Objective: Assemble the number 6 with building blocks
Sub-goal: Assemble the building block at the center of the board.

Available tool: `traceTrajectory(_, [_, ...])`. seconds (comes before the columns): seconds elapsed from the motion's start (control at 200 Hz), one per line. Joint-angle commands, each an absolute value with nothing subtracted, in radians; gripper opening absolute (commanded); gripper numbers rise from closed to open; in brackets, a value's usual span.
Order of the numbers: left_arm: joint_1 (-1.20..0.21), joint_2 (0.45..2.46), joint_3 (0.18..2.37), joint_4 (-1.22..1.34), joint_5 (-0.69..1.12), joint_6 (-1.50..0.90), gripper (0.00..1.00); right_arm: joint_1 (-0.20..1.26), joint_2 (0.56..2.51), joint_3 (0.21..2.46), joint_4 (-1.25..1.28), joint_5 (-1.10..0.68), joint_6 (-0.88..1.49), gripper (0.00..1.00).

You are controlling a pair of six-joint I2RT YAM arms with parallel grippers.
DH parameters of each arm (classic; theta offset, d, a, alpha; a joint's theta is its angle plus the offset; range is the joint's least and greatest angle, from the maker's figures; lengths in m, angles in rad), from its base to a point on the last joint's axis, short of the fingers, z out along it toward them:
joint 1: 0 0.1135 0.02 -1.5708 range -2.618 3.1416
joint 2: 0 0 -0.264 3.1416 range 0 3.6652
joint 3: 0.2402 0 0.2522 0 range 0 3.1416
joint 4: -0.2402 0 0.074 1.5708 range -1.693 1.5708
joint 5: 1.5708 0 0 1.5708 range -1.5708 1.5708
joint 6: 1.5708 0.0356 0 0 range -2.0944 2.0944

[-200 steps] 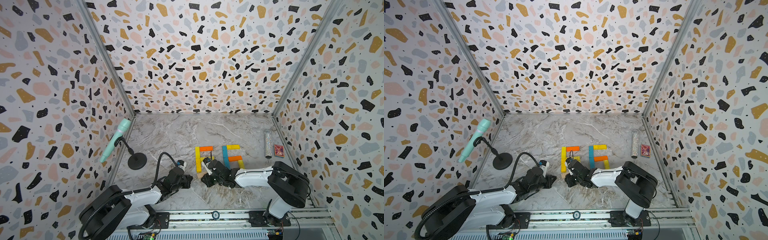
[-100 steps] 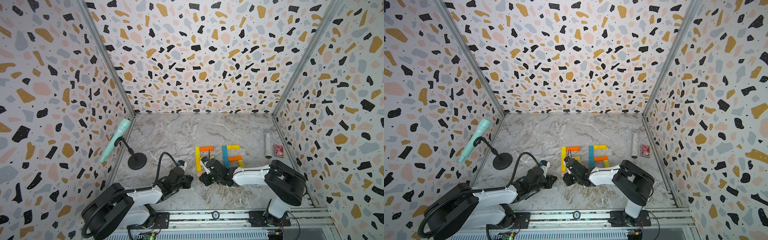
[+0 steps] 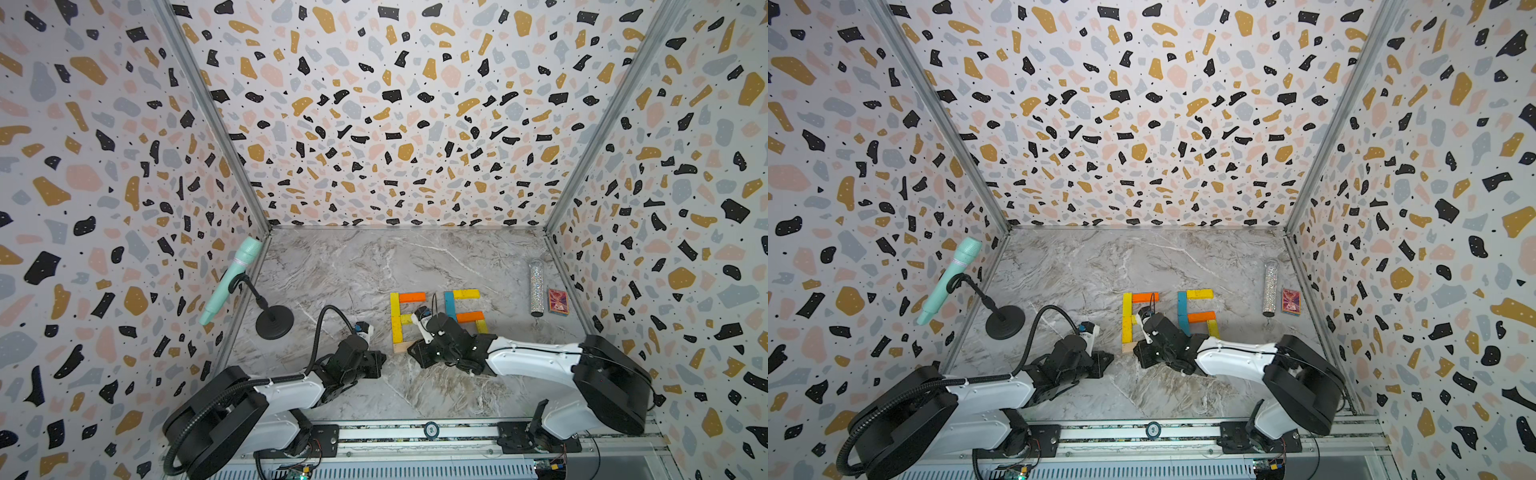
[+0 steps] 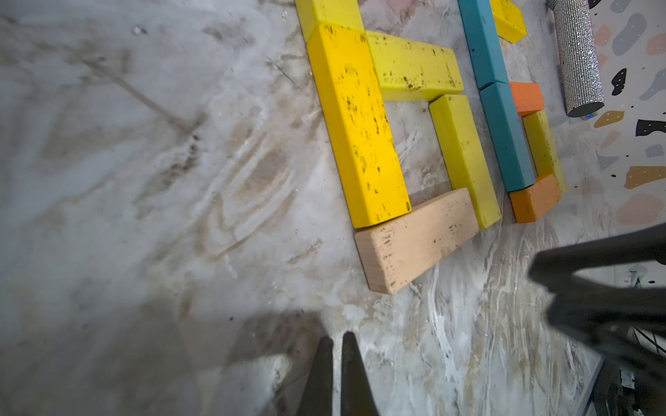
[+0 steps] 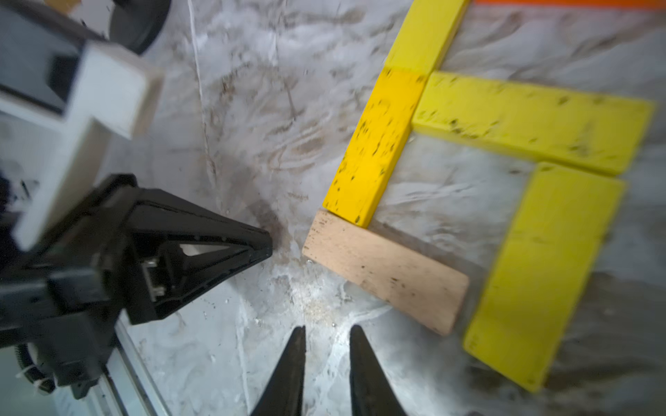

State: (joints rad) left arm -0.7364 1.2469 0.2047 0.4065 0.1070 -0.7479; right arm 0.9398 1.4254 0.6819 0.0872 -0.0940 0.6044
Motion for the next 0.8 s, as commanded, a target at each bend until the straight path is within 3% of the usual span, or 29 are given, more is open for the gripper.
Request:
traceTrajectory(0.0, [-0.741,1.247,0.201,0.454,0.097,-0.748,0.00,0.860,1.356,0.631,0.000,-0.052,0.610,0.24])
traceTrajectory(0.345, [-0.742,1.314,0.219,0.481,0.092,-0.730,0.00,0.760,1.418,0.652,-0.010,-0.061,0.545,0.24])
traceTrajectory(0.556, [-0.742,1.341,0.230,0.482,0.092,-0.725,0.00,0.756,1.418,0.613,0.086,-0.126,0.566,0.39])
traceTrajectory(0.796, [-0.742,1.358,0.241,0.470,0.091,-0.715,0.00,0.756,1.436,0.591,0.148,-0.170,0.581,0.40])
